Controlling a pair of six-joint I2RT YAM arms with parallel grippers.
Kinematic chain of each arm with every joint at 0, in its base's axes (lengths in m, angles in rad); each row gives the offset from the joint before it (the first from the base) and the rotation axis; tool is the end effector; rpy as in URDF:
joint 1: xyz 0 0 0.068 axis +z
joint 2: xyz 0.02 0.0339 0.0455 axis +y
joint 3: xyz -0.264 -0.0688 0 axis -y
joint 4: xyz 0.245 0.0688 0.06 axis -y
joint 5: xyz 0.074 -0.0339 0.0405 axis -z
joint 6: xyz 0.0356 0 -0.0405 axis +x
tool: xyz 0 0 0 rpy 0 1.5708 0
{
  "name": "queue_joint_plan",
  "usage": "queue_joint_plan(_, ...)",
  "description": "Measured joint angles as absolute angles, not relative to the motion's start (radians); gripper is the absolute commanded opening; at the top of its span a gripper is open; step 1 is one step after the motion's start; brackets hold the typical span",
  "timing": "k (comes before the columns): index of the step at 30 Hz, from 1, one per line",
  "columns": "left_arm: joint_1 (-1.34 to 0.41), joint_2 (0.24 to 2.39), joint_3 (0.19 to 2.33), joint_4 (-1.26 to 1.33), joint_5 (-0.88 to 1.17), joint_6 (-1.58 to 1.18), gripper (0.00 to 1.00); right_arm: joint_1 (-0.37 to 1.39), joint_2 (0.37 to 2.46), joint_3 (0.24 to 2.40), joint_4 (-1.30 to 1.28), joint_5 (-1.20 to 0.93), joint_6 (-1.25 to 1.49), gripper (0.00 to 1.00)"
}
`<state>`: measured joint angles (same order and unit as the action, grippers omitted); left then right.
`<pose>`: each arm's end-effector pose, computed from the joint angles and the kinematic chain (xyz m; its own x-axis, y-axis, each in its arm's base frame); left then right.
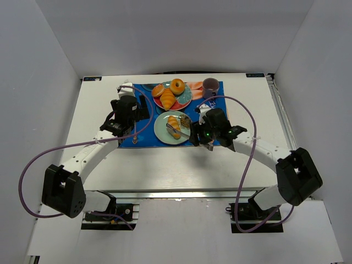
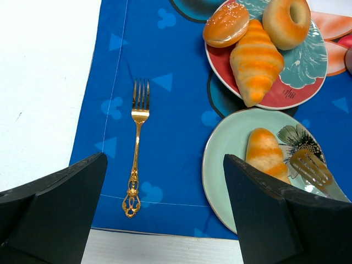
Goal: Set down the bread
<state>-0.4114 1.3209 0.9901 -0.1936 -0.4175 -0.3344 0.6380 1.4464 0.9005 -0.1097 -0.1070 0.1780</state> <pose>0.2790 -0.1060 0.2931 -0.4479 -0.1319 -0.8843 -0.1092 0.9897 -0.0923 0.2504 0.1904 0.2328 -0.5989 -0.2249 -0.7686 -0.5630 0.8007 0.2044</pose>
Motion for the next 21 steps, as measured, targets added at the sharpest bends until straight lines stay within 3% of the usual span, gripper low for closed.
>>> queue_joint_plan(16,-0.411,1.332,0.990,-0.194,-0.418,-0.334,0.98,0.632,1.281,0.986,-0.170,0.015,0.186,0.61)
queue_joint_plan(21,-0.411,1.334,0.990,-0.194,-0.418,-0.332,0.98,0.462,1.269,1.110,-0.174,0.058,0.150,0.61)
